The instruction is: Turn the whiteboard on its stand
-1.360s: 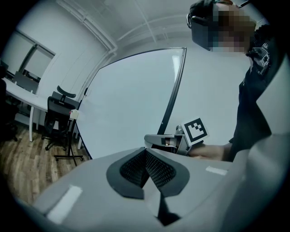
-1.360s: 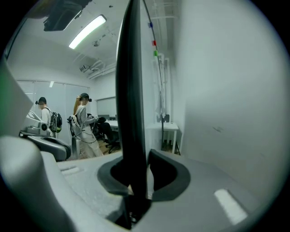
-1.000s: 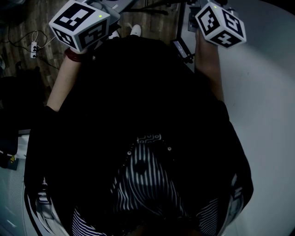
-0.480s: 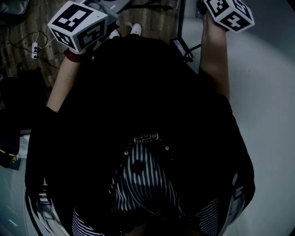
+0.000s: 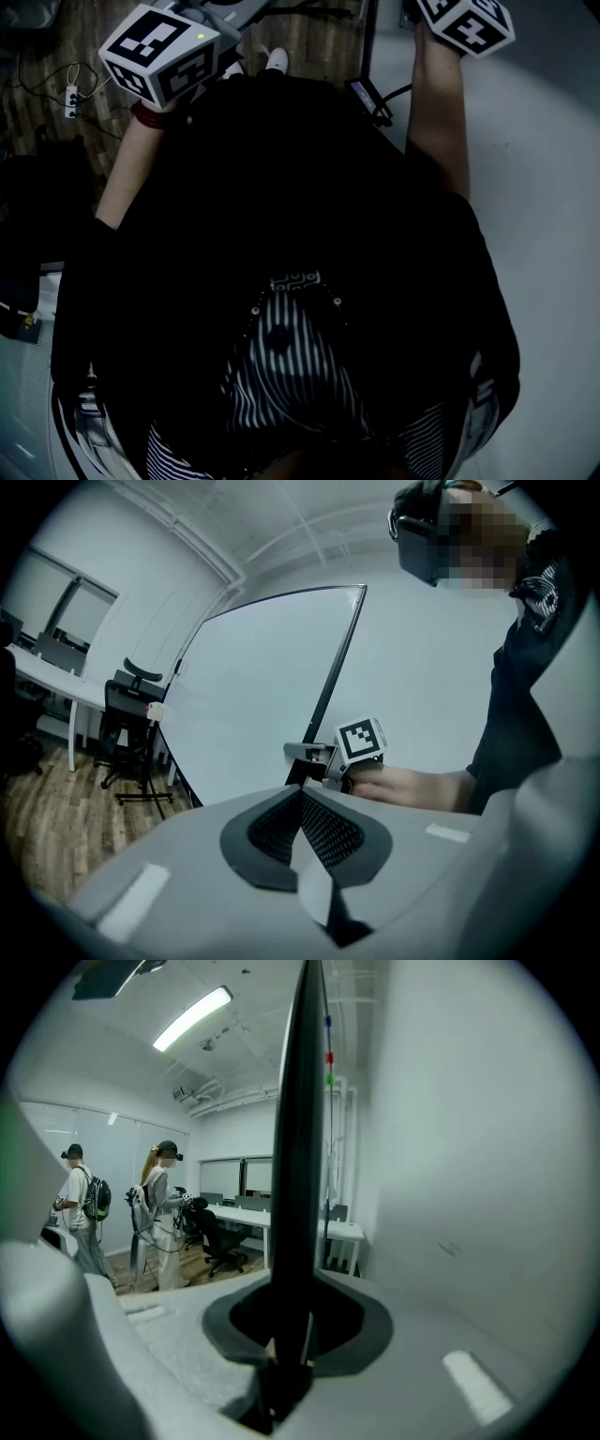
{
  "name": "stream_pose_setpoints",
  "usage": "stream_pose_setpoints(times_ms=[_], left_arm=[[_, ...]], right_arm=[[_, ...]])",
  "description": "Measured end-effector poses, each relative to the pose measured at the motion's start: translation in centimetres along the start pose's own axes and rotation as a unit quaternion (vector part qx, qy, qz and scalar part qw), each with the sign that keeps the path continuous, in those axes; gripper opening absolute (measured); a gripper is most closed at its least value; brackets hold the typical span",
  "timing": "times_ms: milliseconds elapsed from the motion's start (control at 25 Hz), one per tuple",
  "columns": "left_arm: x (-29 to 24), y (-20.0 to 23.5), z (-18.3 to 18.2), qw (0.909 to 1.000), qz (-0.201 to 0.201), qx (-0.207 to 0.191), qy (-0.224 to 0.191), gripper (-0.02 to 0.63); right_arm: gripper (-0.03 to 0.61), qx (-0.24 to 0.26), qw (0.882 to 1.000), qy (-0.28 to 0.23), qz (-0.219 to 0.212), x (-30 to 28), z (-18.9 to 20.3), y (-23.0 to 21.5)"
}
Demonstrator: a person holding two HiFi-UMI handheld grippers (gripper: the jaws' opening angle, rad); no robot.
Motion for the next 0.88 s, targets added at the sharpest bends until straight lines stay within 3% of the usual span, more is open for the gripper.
stream_pose_setpoints(times_ms=[160, 360, 720, 880], left_arm=[[-0.2, -0.2, -0.1, 1.0, 0.005, -0.003, 0.001, 0.002], [-0.3, -0.2, -0.1, 1.0, 0.009, -0.003, 0.0, 0.002], [-1.0, -1.0, 0.0, 0.9996, 0.028, -0.003, 0.002, 0.002], [-0.9, -1.3, -0.4, 0.9995, 0.03, -0.005, 0.001, 0.002]], right_arm=[[0.152, -0.017, 0.999, -0.001, -0.039, 2.0, 0.0, 0.3], [0.154, -0.011, 0.998, -0.035, -0.051, 7.3, -0.3, 0.6], [0.133, -0.105, 0.984, -0.036, -0.143, 12.4, 1.0, 5.5], [0.127, -0.071, 0.982, -0.03, -0.172, 12.5, 0.6, 9.1]])
Point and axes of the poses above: the fingertips, and each gripper's own axes: x backward along the fingers, y to its left, z out of its underside, the point moved 6 cm from there along x, backward along the fingers, and after that the axes turned 15 degrees about -y, right-handed, at the moved point
